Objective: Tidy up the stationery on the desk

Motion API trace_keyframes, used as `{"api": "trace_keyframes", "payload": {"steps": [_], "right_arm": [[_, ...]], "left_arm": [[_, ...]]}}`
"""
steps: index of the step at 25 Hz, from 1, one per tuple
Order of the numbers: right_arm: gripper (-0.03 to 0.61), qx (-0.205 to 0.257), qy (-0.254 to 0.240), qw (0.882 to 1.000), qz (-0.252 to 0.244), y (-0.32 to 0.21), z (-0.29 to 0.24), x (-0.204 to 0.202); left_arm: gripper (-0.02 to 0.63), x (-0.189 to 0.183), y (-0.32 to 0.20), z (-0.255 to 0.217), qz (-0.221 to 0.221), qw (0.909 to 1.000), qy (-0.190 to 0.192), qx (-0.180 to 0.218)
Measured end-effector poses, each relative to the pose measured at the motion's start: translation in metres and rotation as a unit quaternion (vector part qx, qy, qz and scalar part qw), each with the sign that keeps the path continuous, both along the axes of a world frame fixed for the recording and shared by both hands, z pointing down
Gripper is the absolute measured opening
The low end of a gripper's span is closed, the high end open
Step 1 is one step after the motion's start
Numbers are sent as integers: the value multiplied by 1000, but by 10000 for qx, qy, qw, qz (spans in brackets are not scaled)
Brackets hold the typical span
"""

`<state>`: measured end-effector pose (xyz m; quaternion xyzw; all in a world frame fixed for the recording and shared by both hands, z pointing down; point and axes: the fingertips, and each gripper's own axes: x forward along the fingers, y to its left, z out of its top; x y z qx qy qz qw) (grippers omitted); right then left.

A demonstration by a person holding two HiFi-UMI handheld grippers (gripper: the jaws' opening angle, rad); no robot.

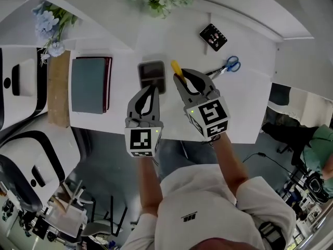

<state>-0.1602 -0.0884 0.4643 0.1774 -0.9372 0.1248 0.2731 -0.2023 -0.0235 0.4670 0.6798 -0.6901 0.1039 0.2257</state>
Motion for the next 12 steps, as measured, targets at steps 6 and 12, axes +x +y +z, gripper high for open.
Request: {"api": "trace_keyframes", "payload": {"steps": [6, 12], "right_arm": [[60, 47, -263, 9994, -223, 5, -14, -31], [60, -8, -474, 9985, -256, 7, -21, -53]], "left_arm": [[0, -21, 1, -5, -173, 9998, -51, 69], [0, -40, -1, -8, -362, 9992, -104, 140]]}}
